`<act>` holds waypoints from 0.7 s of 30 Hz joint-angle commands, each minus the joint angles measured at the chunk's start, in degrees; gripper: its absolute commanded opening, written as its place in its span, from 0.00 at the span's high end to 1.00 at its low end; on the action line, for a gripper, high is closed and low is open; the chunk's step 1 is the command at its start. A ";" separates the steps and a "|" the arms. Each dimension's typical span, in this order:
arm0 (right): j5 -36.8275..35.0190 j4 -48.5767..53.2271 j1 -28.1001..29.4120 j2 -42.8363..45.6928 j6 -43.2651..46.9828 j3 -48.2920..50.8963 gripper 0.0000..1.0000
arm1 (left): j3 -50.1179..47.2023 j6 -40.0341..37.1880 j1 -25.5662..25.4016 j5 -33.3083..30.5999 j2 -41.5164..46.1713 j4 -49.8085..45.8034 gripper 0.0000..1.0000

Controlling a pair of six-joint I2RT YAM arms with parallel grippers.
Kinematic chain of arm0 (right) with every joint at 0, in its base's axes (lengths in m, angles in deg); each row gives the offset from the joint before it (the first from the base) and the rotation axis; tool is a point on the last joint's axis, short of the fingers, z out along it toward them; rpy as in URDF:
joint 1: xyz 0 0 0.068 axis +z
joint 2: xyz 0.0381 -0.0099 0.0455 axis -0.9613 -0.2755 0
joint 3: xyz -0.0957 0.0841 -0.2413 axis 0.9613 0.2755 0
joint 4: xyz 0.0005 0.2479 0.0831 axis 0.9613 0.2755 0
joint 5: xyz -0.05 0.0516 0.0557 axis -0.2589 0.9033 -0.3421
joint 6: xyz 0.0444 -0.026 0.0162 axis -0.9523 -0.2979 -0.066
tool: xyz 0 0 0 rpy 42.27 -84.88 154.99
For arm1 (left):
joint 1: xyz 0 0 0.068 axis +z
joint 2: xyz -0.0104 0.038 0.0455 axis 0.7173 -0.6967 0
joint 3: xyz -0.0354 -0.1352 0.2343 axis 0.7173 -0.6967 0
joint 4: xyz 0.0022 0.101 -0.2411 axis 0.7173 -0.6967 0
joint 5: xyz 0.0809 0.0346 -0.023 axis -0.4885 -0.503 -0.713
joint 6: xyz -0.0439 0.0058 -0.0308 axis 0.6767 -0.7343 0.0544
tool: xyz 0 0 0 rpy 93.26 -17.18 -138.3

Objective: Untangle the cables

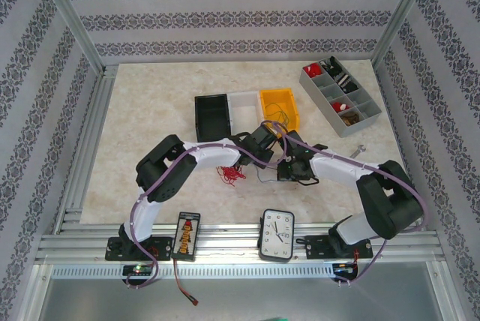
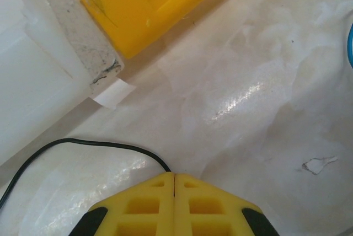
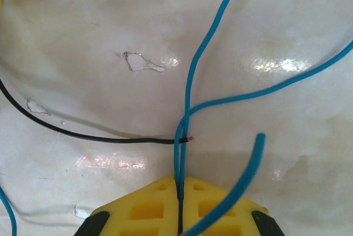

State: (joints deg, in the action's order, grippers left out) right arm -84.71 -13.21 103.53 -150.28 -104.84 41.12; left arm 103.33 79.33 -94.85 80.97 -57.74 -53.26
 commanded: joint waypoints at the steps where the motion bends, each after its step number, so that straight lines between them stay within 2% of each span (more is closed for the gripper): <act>1: -3.08 1.55 0.78 -0.41 -0.51 0.20 0.98 | -2.75 0.07 1.19 -3.13 -0.78 -8.24 1.00; 4: -2.97 1.87 -1.44 2.66 -1.75 1.78 1.00 | -3.30 1.51 1.79 -4.62 -0.24 -8.76 1.00; 5: -1.14 1.92 -4.57 5.87 -3.05 3.35 1.00 | -4.60 5.20 3.01 -9.21 1.24 -10.42 1.00; 8: -0.82 3.63 -8.35 10.02 -5.10 4.15 1.00 | -7.25 8.95 4.32 -12.66 3.84 -10.98 1.00; 13: -1.94 5.83 -13.44 17.14 -7.03 4.60 1.00 | -11.57 12.87 6.19 -15.99 7.94 -11.43 1.00; 21: -10.49 6.75 -13.88 28.28 -11.02 1.63 1.00 | -17.53 17.63 9.16 -17.11 12.40 -10.62 1.00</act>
State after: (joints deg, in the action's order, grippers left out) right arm -89.28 -7.53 89.51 -126.91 -112.53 44.95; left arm 89.01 92.90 -88.23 67.49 -47.05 -58.17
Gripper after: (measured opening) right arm 0.062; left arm 0.052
